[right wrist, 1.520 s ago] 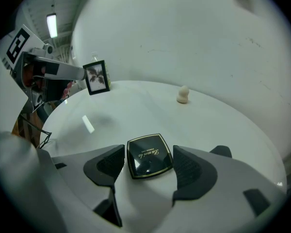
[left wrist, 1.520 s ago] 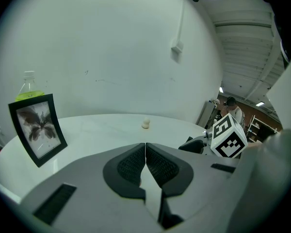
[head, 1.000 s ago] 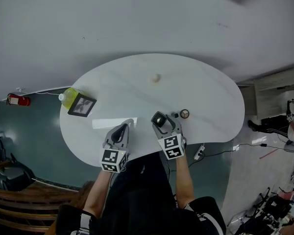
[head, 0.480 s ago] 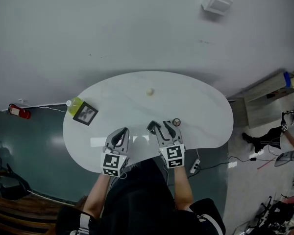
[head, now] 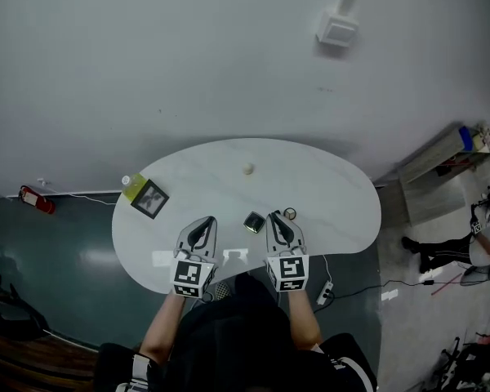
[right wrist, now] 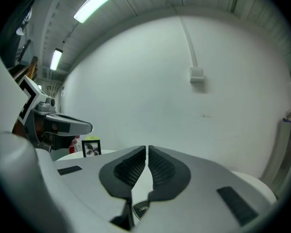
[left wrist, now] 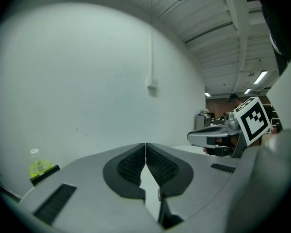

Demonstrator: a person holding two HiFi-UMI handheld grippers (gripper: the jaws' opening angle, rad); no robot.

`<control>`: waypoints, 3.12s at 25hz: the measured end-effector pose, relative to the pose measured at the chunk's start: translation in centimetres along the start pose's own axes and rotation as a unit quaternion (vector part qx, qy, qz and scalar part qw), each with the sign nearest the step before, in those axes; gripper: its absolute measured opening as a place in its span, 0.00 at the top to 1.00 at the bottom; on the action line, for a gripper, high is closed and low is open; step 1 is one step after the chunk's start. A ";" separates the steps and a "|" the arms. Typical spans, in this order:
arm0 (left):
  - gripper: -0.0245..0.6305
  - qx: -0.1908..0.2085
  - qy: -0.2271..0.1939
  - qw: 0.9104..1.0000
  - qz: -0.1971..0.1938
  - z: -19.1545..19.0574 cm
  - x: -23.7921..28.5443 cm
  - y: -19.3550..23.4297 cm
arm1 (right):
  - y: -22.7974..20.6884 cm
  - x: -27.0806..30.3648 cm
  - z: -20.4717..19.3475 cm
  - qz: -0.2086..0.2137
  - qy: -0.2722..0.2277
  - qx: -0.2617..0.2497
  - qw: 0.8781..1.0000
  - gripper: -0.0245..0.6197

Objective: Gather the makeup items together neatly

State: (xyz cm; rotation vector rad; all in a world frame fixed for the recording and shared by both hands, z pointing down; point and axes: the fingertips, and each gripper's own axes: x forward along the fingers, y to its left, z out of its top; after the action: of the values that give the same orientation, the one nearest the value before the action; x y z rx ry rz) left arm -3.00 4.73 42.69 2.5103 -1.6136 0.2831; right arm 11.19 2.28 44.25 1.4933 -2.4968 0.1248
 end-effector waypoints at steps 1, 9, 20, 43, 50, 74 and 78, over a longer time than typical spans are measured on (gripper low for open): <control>0.93 0.001 -0.003 1.000 0.001 0.2 -0.3 0.0 | 0.2 -0.2 0.2 0.001 -0.003 0.001 1.000 0.90; 0.93 0.001 -0.016 1.000 0.007 0.9 -1.2 -0.2 | 1.1 -0.2 1.0 0.018 -0.004 -0.008 1.000 0.90; 0.93 -0.005 -0.018 1.000 0.008 0.7 -1.0 0.1 | 1.4 0.4 0.9 0.025 0.011 -0.011 1.000 0.90; 0.93 -0.027 0.021 0.999 0.025 -1.2 8.8 7.1 | -1.8 13.4 -1.1 0.043 0.071 0.007 0.997 0.90; 0.93 -0.041 0.037 0.998 0.021 -2.4 12.7 8.9 | -2.5 18.7 -2.8 0.053 0.095 0.019 0.994 0.90; 0.93 -0.104 0.105 0.989 0.027 -8.5 19.5 12.5 | -5.4 28.9 -12.3 0.037 0.207 0.027 0.977 0.90; 0.93 -0.107 0.112 0.988 0.028 -9.1 19.9 12.7 | -5.2 29.7 -13.6 0.039 0.224 0.030 0.973 0.78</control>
State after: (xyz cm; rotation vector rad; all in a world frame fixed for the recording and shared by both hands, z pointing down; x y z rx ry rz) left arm -7.24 -16.03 56.45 2.1921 -1.5370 0.3641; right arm 4.35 -23.13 64.33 1.2205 -2.1980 0.4972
